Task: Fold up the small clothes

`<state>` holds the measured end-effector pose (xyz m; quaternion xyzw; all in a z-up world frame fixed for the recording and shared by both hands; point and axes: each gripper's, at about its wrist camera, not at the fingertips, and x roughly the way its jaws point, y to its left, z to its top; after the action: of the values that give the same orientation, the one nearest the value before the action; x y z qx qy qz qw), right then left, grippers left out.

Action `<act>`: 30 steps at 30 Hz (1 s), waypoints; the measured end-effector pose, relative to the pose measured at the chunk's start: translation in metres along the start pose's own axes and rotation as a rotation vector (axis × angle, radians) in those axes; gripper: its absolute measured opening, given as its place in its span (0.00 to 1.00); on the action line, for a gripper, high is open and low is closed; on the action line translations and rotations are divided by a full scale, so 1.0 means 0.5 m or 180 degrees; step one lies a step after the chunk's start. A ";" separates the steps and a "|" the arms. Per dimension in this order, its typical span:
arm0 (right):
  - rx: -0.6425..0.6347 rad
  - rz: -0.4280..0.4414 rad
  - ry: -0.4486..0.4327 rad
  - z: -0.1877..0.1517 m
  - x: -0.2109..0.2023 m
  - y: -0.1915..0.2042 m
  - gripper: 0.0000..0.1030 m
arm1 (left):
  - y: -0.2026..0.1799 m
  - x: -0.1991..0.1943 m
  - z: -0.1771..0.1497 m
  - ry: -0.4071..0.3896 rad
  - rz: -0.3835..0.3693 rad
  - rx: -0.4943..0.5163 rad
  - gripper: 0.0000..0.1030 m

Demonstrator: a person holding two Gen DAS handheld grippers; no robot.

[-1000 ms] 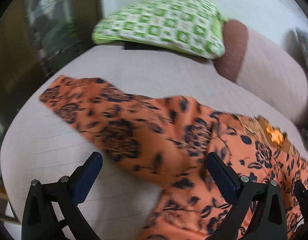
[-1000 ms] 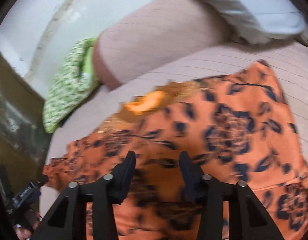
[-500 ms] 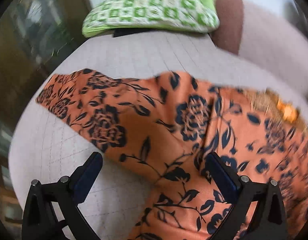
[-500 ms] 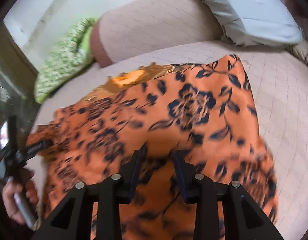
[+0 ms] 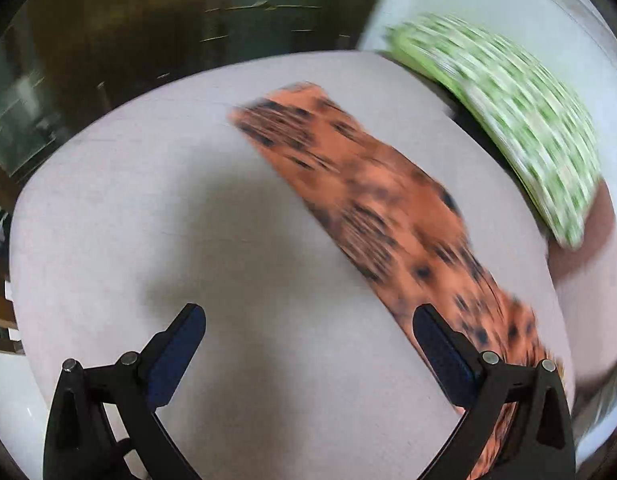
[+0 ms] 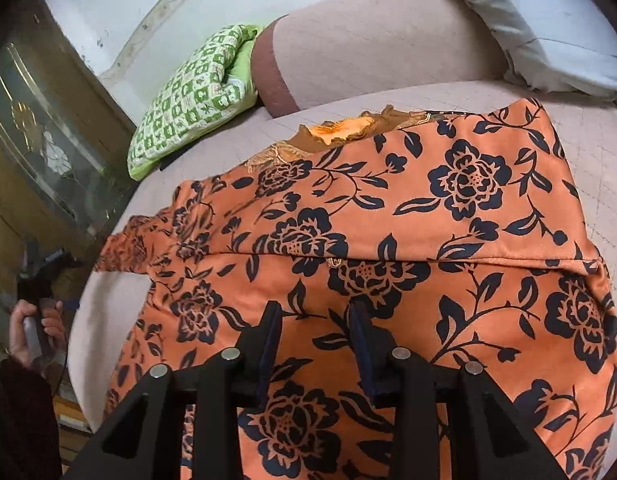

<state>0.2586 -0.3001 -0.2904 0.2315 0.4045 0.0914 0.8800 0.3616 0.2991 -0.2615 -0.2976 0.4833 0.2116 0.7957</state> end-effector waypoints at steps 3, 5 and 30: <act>0.0109 0.0076 -0.0041 0.010 -0.005 -0.006 0.37 | 0.059 0.021 0.063 0.0109 -0.0340 -0.0366 0.99; 0.0116 0.0057 -0.0057 0.011 -0.008 -0.007 0.37 | 0.072 0.045 0.092 0.0233 -0.0566 -0.0487 0.95; 0.0342 -0.0177 -0.0495 0.043 -0.037 -0.058 0.37 | -0.115 0.101 0.154 -0.0276 -0.0686 -0.0010 0.04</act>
<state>0.2620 -0.3390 -0.2796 0.2735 0.3455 0.0270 0.8973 0.4694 0.3118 -0.2639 -0.3396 0.4133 0.1382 0.8335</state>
